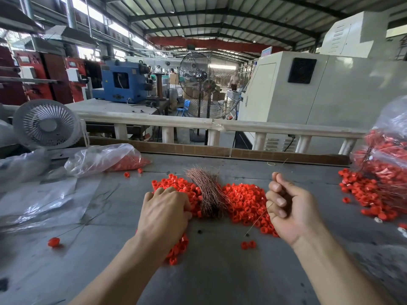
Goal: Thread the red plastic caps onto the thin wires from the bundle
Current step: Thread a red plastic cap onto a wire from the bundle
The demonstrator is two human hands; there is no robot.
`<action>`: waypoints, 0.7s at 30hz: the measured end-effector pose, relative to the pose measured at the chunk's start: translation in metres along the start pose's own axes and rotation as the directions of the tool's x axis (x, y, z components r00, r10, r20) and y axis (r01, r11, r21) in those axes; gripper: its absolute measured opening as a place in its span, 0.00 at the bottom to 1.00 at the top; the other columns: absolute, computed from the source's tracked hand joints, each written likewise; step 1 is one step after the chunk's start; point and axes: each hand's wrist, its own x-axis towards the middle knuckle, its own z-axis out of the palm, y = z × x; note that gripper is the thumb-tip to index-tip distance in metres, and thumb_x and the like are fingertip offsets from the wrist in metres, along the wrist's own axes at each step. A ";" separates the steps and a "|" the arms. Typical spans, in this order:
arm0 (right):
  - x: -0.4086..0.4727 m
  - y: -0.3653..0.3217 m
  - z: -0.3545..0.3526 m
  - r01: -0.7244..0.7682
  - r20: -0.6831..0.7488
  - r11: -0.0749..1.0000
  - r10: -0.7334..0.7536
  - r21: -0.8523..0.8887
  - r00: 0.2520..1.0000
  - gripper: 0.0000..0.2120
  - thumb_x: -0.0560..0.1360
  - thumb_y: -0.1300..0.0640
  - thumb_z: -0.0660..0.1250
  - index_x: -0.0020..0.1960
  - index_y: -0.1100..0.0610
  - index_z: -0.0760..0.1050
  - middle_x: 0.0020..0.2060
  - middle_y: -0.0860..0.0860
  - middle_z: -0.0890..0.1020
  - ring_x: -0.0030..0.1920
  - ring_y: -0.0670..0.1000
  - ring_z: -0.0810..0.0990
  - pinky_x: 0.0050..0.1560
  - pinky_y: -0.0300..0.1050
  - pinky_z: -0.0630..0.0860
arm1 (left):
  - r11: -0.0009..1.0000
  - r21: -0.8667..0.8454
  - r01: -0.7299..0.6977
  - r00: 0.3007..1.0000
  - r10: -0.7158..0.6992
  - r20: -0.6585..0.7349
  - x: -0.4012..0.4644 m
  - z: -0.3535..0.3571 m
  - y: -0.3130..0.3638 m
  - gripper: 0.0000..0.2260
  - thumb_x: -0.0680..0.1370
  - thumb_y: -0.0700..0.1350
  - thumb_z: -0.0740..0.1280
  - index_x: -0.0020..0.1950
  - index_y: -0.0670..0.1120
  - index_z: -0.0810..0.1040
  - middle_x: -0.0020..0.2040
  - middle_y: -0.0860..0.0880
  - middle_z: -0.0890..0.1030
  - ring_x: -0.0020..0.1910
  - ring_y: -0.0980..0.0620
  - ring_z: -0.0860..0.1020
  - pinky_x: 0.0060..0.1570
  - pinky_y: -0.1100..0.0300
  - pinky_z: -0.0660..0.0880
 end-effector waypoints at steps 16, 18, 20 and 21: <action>0.000 0.009 0.000 -0.035 0.029 0.987 0.040 -0.157 0.999 0.04 0.71 0.60 0.67 0.45 0.59 0.74 0.30 0.50 0.74 0.22 0.44 0.65 0.16 0.34 0.59 | 1.000 -0.003 -0.016 1.000 0.016 -0.007 0.002 0.004 0.000 0.04 0.77 0.54 0.71 0.47 0.57 0.80 0.49 0.58 0.75 0.56 0.54 0.71 0.58 0.57 0.62; 0.001 0.010 -0.002 -0.051 0.030 0.983 0.057 -0.178 0.998 0.04 0.72 0.60 0.67 0.45 0.59 0.74 0.30 0.50 0.73 0.22 0.44 0.65 0.16 0.35 0.58 | 1.000 -0.008 -0.019 1.000 0.019 -0.007 0.001 0.005 0.000 0.03 0.77 0.54 0.71 0.47 0.57 0.79 0.49 0.58 0.74 0.56 0.53 0.71 0.57 0.57 0.61; 0.002 0.010 -0.003 -0.063 0.019 0.977 0.068 -0.204 0.997 0.02 0.75 0.60 0.66 0.46 0.59 0.74 0.30 0.50 0.73 0.21 0.44 0.65 0.16 0.35 0.58 | 1.000 -0.019 -0.023 1.000 0.023 -0.002 0.001 0.005 0.000 0.03 0.76 0.54 0.71 0.47 0.57 0.79 0.48 0.58 0.74 0.55 0.54 0.70 0.56 0.57 0.61; 0.003 0.010 -0.004 -0.069 0.009 0.973 0.073 -0.221 0.997 0.02 0.77 0.61 0.65 0.46 0.59 0.74 0.30 0.50 0.73 0.21 0.44 0.65 0.16 0.35 0.58 | 0.999 -0.024 -0.024 1.000 0.024 -0.001 0.001 0.005 -0.001 0.03 0.76 0.54 0.71 0.47 0.57 0.79 0.48 0.58 0.74 0.55 0.54 0.70 0.56 0.58 0.61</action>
